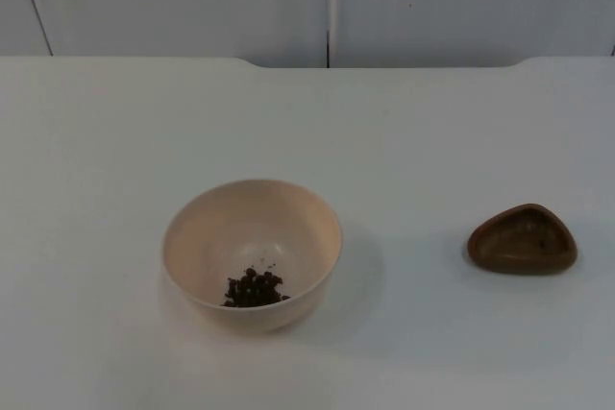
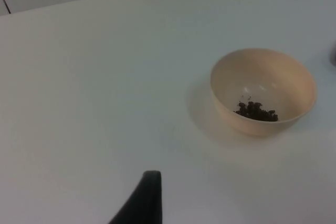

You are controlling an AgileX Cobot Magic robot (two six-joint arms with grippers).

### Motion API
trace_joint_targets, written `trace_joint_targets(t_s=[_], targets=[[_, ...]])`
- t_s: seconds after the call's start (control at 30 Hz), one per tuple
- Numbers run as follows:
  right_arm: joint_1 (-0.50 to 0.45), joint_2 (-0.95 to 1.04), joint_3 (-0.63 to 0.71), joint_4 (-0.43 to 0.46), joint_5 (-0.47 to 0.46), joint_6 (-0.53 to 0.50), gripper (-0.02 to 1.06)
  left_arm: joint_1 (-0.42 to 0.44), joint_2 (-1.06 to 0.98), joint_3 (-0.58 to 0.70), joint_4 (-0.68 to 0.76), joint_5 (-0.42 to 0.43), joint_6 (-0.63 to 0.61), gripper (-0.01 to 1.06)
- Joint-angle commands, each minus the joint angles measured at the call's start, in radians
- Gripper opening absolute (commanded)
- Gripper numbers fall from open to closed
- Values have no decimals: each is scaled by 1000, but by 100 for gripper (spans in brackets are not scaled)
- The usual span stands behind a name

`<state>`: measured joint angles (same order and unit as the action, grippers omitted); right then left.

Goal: Pick up the bowl with the left hand and pour the coffee beans from the cup into the bowl with the right hand.

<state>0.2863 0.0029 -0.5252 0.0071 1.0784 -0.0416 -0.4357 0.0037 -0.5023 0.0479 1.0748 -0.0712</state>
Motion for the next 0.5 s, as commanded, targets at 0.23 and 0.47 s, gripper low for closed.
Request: trace_joint_targets(t_s=[0.23, 0.47], targets=[[-171, -3, 9, 2, -1, 2, 105, -6, -4, 4, -6, 0, -10, 105], [-212, -3, 9, 2, -1, 2, 105, -6, -4, 4, -6, 0, -10, 105]])
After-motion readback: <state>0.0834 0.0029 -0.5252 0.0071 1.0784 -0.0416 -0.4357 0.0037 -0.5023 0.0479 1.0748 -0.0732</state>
